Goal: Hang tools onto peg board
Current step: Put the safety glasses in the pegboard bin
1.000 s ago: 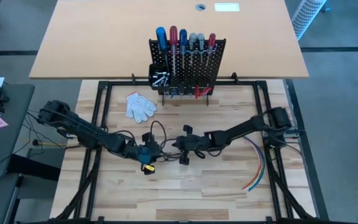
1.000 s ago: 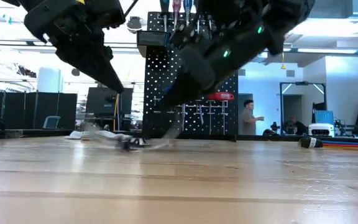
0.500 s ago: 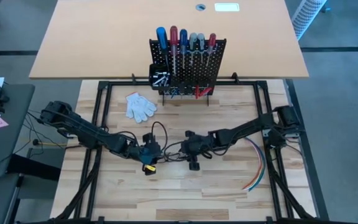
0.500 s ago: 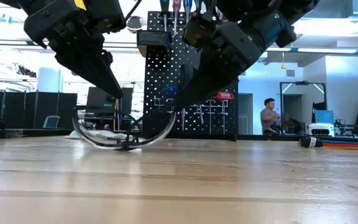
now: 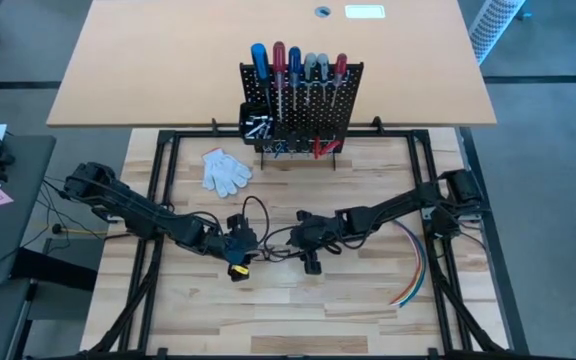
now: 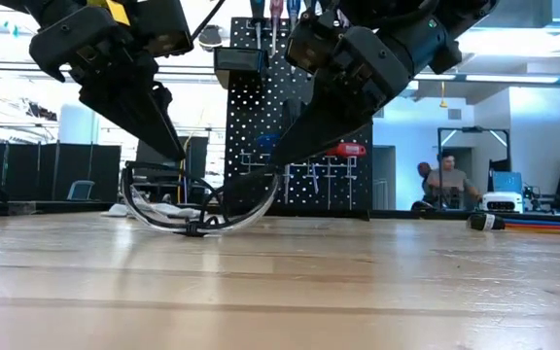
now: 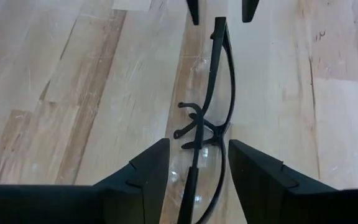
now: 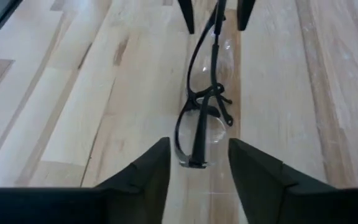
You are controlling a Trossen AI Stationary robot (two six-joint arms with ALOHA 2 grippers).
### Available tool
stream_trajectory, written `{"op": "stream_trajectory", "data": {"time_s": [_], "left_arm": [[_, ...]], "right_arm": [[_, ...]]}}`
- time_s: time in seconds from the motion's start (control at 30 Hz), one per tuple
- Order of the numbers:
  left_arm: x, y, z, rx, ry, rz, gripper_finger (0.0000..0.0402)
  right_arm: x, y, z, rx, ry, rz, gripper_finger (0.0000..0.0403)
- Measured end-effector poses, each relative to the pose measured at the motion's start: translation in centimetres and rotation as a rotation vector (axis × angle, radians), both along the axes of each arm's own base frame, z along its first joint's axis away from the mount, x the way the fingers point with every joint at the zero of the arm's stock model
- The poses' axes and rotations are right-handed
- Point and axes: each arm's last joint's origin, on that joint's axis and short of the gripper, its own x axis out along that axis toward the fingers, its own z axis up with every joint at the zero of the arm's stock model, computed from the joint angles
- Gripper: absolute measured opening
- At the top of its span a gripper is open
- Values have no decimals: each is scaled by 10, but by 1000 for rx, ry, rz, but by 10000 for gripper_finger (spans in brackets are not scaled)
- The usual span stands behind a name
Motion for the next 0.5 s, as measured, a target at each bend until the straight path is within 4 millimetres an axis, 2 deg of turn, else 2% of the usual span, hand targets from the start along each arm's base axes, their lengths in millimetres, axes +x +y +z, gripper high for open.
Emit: {"op": "stream_trajectory", "data": {"time_s": [0.13,0.3,0.5], "left_arm": [[0,0,0,0,-1,0,162],[-2,0,-2,2,25,7,162],[-13,-2,-7,-11,116,47,162]], "right_arm": [[6,1,-13,16,-1,2,136],[14,4,-40,35,39,43,115],[17,2,-43,41,43,32,83]]}}
